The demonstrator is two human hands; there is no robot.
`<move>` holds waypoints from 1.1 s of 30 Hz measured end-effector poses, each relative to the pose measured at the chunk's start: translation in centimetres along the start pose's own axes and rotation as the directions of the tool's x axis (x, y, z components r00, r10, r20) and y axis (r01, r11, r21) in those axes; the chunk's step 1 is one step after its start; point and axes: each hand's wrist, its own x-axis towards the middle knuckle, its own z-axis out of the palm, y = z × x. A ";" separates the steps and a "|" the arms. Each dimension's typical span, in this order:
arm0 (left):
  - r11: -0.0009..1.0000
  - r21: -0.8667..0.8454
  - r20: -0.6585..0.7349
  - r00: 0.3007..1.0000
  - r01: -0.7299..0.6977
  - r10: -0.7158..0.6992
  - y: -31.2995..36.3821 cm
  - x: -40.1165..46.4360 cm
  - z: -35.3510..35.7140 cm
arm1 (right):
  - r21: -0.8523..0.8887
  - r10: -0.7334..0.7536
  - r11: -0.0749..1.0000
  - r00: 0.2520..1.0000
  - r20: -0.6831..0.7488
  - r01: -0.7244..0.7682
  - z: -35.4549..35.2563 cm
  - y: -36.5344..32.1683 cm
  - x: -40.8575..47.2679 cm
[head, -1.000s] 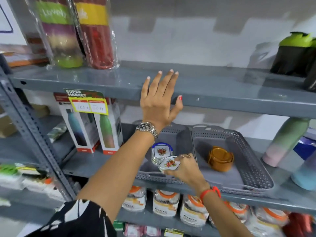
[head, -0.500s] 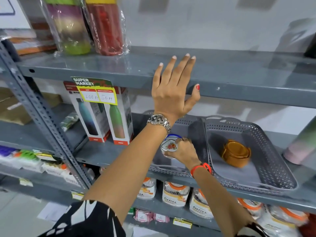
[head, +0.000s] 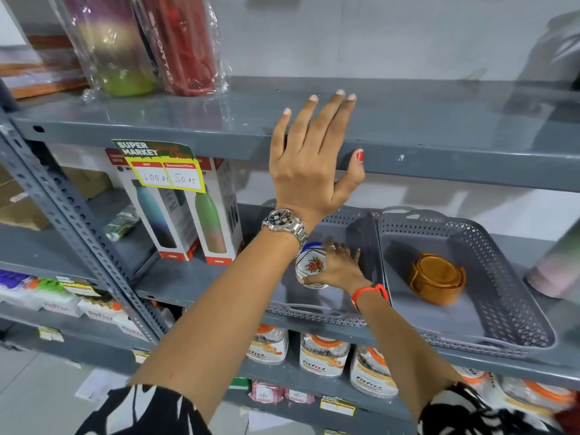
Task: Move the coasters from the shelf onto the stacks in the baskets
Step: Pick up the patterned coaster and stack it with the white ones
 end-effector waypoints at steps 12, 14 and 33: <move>1.000 0.006 0.001 1.000 -0.004 0.004 -0.1 0.1 0.0 | 0.234 0.016 0.972 0.999 -0.033 -0.008 -0.3 0.8 1.3; 1.000 -0.001 0.008 1.000 -0.005 0.005 0.0 0.1 0.0 | 0.243 0.013 0.970 0.999 -0.030 -0.006 -0.2 0.8 1.3; 0.289 -0.427 0.288 0.432 0.857 -0.855 1.7 -12.2 -3.8 | 0.815 0.325 0.518 0.941 0.091 -0.258 0.8 1.5 0.1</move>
